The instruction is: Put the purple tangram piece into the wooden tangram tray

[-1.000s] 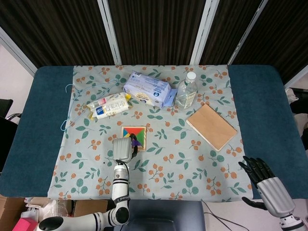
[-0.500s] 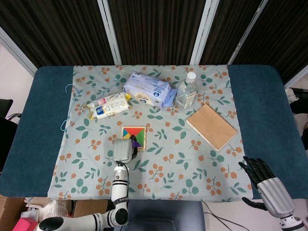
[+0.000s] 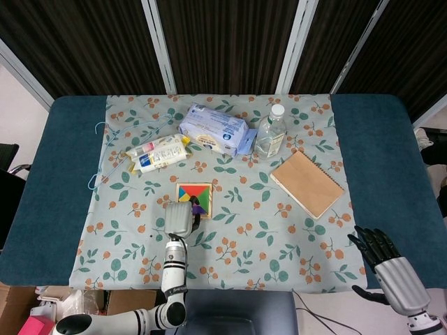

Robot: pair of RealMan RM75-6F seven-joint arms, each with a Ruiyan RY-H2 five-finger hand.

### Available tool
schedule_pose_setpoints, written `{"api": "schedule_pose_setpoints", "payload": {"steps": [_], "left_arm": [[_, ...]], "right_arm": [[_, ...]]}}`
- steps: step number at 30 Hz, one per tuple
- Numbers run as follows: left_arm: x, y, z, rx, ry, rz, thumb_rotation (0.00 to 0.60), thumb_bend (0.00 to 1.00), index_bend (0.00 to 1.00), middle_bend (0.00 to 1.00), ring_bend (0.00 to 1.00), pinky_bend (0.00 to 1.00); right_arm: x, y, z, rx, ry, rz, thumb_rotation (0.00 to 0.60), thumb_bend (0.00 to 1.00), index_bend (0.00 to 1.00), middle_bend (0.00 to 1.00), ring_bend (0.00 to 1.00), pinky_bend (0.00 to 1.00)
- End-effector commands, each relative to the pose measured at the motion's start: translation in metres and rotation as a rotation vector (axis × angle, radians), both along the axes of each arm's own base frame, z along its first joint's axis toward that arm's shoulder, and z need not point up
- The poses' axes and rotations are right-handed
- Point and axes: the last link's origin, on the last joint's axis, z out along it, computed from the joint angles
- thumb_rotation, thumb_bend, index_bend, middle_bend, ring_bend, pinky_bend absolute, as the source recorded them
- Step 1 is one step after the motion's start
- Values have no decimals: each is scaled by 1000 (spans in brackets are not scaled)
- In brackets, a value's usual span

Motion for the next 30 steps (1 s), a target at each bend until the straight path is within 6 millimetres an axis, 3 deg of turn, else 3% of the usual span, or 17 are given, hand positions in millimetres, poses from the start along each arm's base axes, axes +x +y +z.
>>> {"api": "schedule_pose_setpoints", "payload": {"steps": [1,11,14,17,18,20,21,22,24,25,30], "left_arm": [[0,0,0,1,1,0,600,391,405,1000,1000,1000],[2,-1,1,2,-10,-10,600,390,399,1000,1000,1000],[7,-10,16,7,-67,-95,600,388,396,1000,1000,1000],[-3,-27,47,10,-103,-200,600,389,380,994,1000,1000],[-11,-33,58,11,-107,-226,600,391,366,956,992,1000],[-34,-50,86,2,-98,-270,600,392,336,815,872,932],[-51,-60,101,-14,-83,-280,600,393,304,687,726,807],[-65,-66,114,-19,-69,-281,600,393,257,531,532,600],[-94,-79,139,-13,-50,-275,600,393,193,354,321,362],[-116,-87,155,1,-37,-262,600,392,164,286,244,288],[-206,-120,207,76,23,-184,600,392,82,151,100,168]], "right_arm": [[0,0,0,-1,-1,0,600,160,0,0,0,0],[0,0,1,-3,-4,1,600,160,0,0,0,0],[-1,1,2,-5,3,5,600,160,0,0,0,0],[-2,1,3,-13,5,-2,600,160,0,0,0,0],[-2,0,3,-15,6,-4,600,160,0,0,0,0],[-2,0,1,-15,11,-6,600,159,0,0,0,0],[-1,1,0,-14,17,-4,600,159,0,0,0,0],[-1,1,-1,-13,21,-4,600,159,0,0,0,0],[0,1,-4,-10,31,-3,600,159,0,0,0,0],[1,1,-7,-9,38,-2,600,160,0,0,0,0],[5,-2,-21,2,82,0,600,159,0,0,0,0]]}}
